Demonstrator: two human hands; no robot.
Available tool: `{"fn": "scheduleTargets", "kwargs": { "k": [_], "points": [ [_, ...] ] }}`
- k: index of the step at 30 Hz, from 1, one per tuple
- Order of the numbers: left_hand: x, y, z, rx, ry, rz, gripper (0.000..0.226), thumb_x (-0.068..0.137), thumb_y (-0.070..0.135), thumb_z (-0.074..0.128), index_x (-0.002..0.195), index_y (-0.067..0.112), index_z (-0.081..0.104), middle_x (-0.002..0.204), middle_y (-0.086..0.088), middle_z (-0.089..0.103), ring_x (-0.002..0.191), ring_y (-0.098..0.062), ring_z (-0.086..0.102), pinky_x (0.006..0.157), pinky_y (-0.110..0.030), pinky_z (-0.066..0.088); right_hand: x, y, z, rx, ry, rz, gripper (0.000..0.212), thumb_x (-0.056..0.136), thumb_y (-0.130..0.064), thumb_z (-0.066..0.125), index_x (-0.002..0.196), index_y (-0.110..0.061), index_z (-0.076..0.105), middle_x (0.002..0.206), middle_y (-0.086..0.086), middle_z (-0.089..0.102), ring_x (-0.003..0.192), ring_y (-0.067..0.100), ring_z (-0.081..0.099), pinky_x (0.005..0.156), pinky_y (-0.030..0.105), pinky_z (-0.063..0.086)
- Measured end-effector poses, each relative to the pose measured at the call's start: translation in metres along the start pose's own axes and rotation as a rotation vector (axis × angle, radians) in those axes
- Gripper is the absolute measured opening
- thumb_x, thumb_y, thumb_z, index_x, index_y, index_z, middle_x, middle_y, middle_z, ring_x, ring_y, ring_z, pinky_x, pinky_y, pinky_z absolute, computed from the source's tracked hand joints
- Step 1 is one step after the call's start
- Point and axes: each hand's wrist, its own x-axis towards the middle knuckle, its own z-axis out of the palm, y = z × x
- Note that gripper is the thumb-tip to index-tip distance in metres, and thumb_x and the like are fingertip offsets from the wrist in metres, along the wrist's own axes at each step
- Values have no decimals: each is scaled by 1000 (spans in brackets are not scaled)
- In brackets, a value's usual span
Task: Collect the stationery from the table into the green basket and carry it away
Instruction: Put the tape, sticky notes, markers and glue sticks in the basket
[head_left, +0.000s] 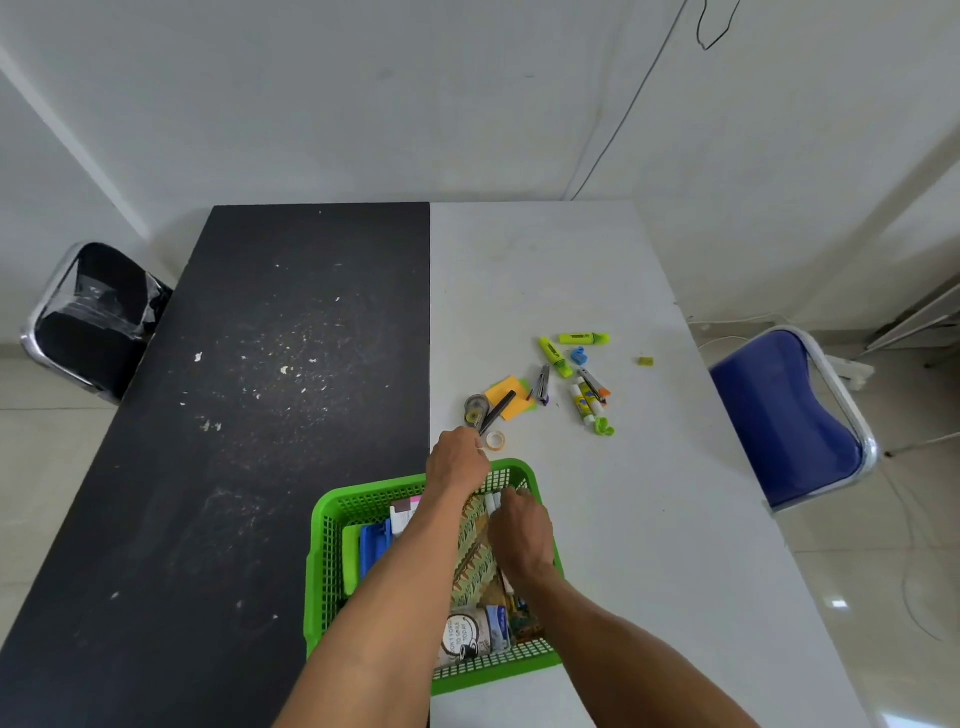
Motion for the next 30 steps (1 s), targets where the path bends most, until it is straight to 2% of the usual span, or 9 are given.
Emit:
{"fn": "scheduleTargets", "kwargs": {
  "k": [2,4,9,12,15,20,24,27,30],
  "points": [
    [6,3,-3,22,15,-6,21,90,12,48,98,12,67,106,-12,67,96,-32,63,73,-39,52,19,-8,-13,18,86,-33,18,87,-3,43,95,-3,58,98,16,63,83,34,59,61,32,30],
    [13,6,-6,31,29,-16,21,90,12,48,96,12,68,103,-12,68,93,-33,63,71,-38,52,44,-14,-25,49,133,-25,17,87,-4,44,96,-1,59,95,17,62,84,36,58,61,33,29],
    [41,5,-7,35,5,-38,23,91,11,50,104,11,69,108,-13,66,96,-32,63,68,-35,48,115,-19,-34,282,109,132,20,85,-3,50,99,-5,63,96,18,66,87,34,61,67,33,45],
    [61,-4,-5,21,-9,-47,25,91,12,45,102,11,68,108,-14,66,94,-32,62,67,-36,48,153,-21,-30,367,49,255,16,88,-8,53,96,-6,67,99,16,67,94,32,61,70,28,43],
    [75,-14,2,0,-34,-85,29,91,11,43,106,12,68,111,-13,65,95,-33,62,73,-38,53,180,-22,-19,369,8,319,17,88,-10,55,93,-2,68,98,16,69,98,33,61,76,33,48],
    [96,-38,12,-20,-94,-139,31,92,12,45,114,16,66,117,-13,62,101,-31,61,78,-37,53,206,-22,10,339,-139,402,20,91,-20,55,100,-3,63,105,16,66,99,32,61,66,28,41],
    [104,-55,15,-34,-109,-178,31,92,10,47,115,15,66,118,-14,63,100,-31,62,79,-37,54,216,-24,17,333,-118,461,31,85,-29,64,105,-6,60,106,13,65,99,31,62,67,30,42],
    [103,-58,17,-52,-109,-195,30,92,11,47,116,14,65,118,-13,62,99,-30,62,79,-37,54,220,-29,15,297,-80,452,32,80,-23,67,105,-6,58,104,14,64,97,32,62,65,30,42],
    [99,-54,16,-60,-104,-191,32,93,11,46,118,14,64,119,-12,62,101,-30,62,81,-38,54,216,-31,6,317,26,430,32,81,-23,66,107,-8,56,103,12,65,98,33,61,70,32,43]
  ]
}}
